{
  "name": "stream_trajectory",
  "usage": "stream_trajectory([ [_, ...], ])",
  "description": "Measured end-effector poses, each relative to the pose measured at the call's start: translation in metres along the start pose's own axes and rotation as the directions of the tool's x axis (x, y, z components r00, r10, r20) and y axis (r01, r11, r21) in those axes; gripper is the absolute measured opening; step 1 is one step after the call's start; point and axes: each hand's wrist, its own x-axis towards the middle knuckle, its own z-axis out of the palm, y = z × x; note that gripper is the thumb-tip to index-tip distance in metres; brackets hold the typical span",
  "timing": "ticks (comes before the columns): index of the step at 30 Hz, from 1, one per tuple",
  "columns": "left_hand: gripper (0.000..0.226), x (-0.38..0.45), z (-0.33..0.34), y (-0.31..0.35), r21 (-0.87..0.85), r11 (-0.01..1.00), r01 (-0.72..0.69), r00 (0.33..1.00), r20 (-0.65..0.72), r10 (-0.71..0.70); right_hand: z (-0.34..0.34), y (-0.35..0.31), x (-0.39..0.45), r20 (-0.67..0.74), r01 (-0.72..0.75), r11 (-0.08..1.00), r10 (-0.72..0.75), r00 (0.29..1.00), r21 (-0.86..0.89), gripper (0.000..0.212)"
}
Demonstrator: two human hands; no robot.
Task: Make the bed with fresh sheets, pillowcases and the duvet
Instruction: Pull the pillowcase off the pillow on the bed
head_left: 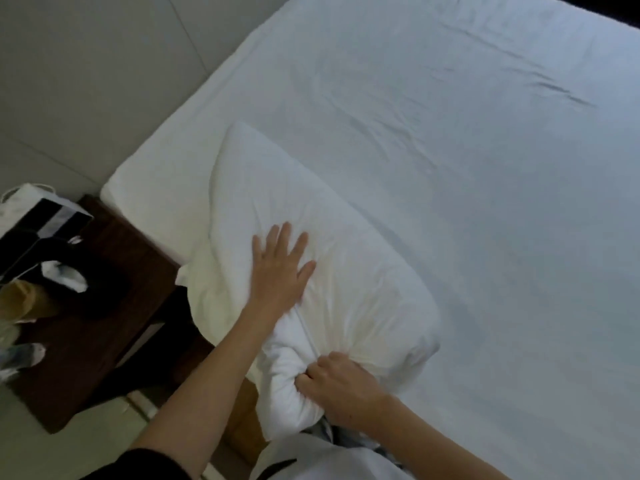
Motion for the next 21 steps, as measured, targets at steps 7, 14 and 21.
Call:
stream_trajectory([
  [7, 0.057, -0.015, 0.068, -0.002, -0.187, 0.974, 0.126, 0.992, 0.024, -0.123, -0.042, 0.025, 0.027, 0.12, -0.172, 0.855, 0.129, 0.984, 0.49, 0.034],
  [14, 0.056, -0.011, 0.112, -0.03, -0.317, 0.937, 0.147, 0.986, -0.033, -0.166, -0.074, 0.188, 0.095, -0.13, -0.652, 0.596, 0.776, 0.617, 0.469, 0.079],
  [21, 0.064, -0.051, 0.154, -0.096, -0.403, 0.826, 0.395, 0.898, -0.02, -0.439, -0.004, 0.178, 0.15, 0.129, -0.75, 0.463, 0.806, 0.578, 0.471, 0.115],
])
